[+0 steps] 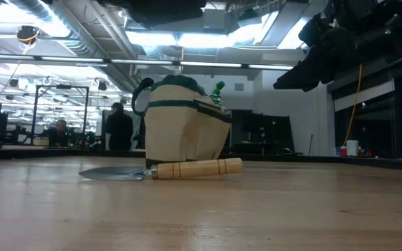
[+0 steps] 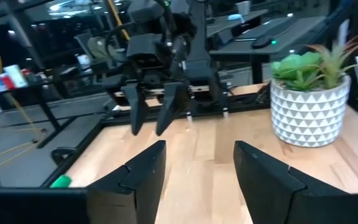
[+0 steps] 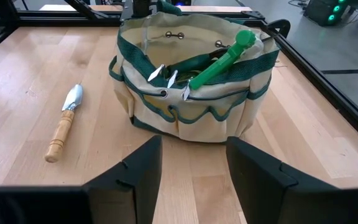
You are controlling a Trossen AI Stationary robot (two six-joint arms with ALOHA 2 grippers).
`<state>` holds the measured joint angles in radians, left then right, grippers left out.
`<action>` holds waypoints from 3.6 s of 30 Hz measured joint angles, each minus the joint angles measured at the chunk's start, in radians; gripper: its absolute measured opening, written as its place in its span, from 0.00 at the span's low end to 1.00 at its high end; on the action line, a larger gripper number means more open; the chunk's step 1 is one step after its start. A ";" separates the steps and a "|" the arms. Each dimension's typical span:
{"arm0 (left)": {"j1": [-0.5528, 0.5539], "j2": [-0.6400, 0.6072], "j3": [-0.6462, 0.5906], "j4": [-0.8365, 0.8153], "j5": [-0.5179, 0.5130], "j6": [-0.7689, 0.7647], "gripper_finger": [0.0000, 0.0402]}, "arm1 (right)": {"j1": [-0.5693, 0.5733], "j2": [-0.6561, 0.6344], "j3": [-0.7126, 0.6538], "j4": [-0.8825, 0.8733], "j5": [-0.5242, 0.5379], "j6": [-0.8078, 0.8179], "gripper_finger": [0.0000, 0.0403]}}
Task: Pick & Place Garden tools in Gardening bag
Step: Put the brown trowel into the gardening bag
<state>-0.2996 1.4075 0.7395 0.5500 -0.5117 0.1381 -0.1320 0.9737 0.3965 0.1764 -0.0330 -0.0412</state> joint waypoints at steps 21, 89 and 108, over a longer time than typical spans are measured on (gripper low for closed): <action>-0.062 0.159 0.076 -0.001 -0.048 -0.143 0.51 | 0.000 0.000 0.000 0.000 -0.001 0.000 0.45; -0.071 0.492 0.172 -0.477 0.113 -0.545 0.17 | 0.000 0.000 0.000 0.000 0.000 0.000 0.45; -0.071 0.424 0.167 -0.473 0.054 -0.512 0.17 | 0.000 0.000 0.000 0.000 -0.001 0.000 0.45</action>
<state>-0.3706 1.8318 0.9066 0.0765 -0.4572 -0.3742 -0.1318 0.9737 0.3965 0.1768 -0.0338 -0.0410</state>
